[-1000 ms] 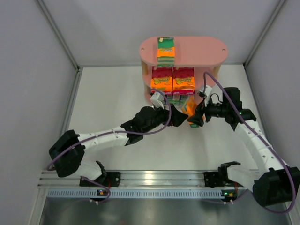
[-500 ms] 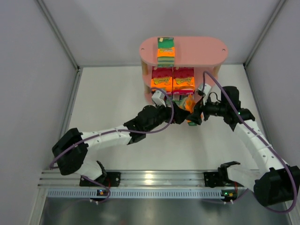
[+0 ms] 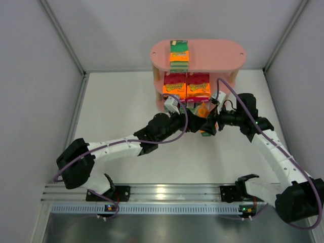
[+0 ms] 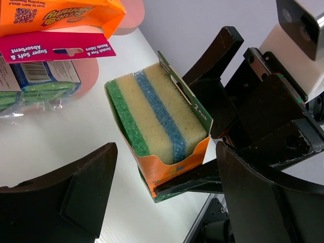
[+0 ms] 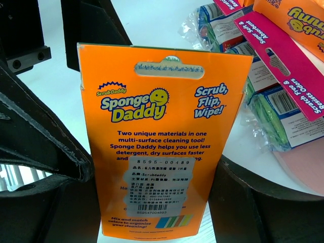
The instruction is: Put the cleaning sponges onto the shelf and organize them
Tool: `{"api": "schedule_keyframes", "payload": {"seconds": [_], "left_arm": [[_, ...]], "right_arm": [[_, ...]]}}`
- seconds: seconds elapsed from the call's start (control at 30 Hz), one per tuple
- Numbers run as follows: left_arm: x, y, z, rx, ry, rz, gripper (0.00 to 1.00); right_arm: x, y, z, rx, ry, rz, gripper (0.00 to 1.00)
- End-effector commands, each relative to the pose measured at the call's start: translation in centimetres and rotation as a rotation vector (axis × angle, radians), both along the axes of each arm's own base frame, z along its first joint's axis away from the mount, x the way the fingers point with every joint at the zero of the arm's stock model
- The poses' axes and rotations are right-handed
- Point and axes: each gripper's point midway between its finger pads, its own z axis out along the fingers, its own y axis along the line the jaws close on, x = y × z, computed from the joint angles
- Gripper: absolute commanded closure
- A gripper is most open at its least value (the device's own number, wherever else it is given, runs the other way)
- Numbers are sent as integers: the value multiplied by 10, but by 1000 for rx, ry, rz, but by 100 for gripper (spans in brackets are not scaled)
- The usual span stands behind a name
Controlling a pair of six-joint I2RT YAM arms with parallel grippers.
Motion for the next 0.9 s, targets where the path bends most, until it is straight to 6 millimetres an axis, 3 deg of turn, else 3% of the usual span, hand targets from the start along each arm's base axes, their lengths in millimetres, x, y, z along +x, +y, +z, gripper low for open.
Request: {"api": "schedule_keyframes", "payload": {"seconds": [0.0, 0.1, 0.33, 0.43, 0.53, 0.63, 0.73, 0.87], "left_arm": [[-7, -11, 43, -110, -65, -41, 16], [-6, -15, 40, -107, -58, -48, 20], [3, -19, 30, -89, -46, -23, 45], [2, -19, 29, -79, -55, -23, 52], [2, -15, 29, -66, -75, -13, 58], [1, -9, 28, -42, -105, -11, 62], [-3, 0, 26, -14, -143, -13, 62], [-13, 12, 18, 29, -186, -34, 63]], "right_arm": [[3, 10, 11, 26, -71, 33, 64], [1, 11, 12, 28, -71, 38, 63], [-6, 14, 15, 48, -76, 55, 61], [-8, 14, 14, 47, -78, 57, 56], [-11, 12, 12, 33, -86, 71, 45], [-20, 10, 10, -3, -103, 114, 27], [-30, 3, 12, -52, -139, 156, 1], [-45, -4, 12, -115, -166, 213, 0]]}}
